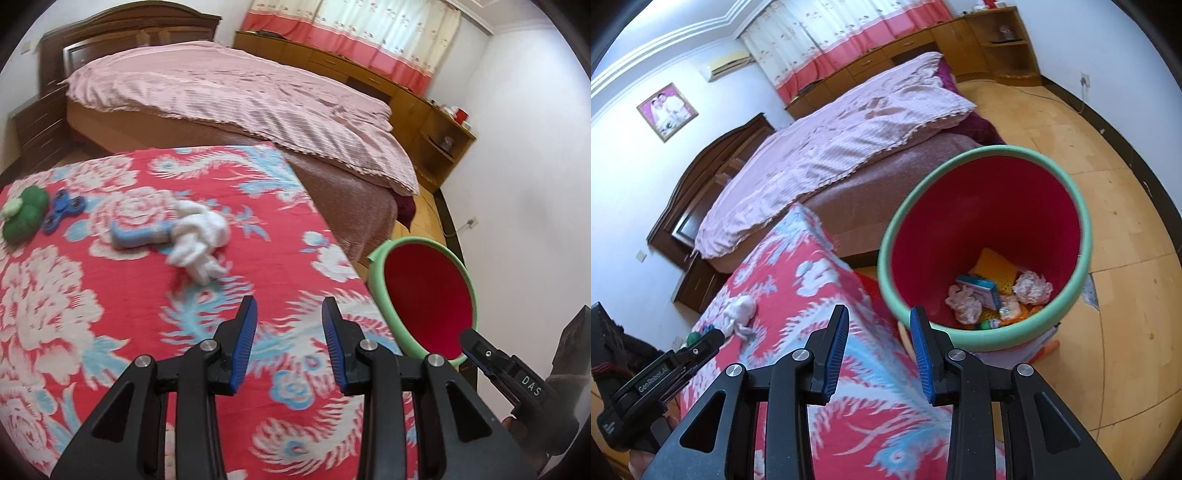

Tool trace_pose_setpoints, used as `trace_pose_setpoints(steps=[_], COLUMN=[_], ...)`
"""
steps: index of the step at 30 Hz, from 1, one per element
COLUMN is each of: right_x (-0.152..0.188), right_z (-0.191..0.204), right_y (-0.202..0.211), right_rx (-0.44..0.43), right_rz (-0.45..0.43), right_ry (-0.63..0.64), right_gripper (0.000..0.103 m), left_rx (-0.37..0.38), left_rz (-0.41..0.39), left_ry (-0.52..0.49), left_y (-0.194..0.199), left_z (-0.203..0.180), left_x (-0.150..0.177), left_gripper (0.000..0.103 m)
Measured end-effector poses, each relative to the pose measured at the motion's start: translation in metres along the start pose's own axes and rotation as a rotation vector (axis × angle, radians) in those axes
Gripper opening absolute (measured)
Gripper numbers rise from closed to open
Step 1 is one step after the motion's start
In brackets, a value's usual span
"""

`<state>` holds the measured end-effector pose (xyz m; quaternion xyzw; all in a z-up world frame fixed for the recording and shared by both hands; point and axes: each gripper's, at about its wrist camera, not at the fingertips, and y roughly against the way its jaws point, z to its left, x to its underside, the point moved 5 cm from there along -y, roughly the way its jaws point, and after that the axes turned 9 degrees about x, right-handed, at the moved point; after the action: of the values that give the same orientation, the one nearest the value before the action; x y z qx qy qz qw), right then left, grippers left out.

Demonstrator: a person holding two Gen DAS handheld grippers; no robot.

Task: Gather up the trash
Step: 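Move both open tools back over the bed toward the white cloth, then grasp the white knotted cloth with the right gripper while the left approaches the blue tube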

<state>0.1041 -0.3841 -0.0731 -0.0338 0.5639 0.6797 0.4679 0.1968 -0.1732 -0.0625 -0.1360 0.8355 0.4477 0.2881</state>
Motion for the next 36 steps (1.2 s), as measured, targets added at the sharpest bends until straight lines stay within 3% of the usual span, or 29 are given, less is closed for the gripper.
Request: trace_pose_setpoints(steps=[22,36], right_x=[0.023,0.045], right_z=[0.127,0.200], right_y=[-0.023,-0.079], right_rx=[-0.084,-0.120], right_rz=[0.047,0.135], right_ry=[0.237,0.369], right_gripper=[0.035,0.035], left_rx=[-0.155,-0.191], left_rz=[-0.117,-0.110], left_ry=[0.157,0.232], left_y=[0.055,0.046], left_z=[0.112,0.163], left_x=[-0.008,-0.007], left_gripper=[0.036,0.036])
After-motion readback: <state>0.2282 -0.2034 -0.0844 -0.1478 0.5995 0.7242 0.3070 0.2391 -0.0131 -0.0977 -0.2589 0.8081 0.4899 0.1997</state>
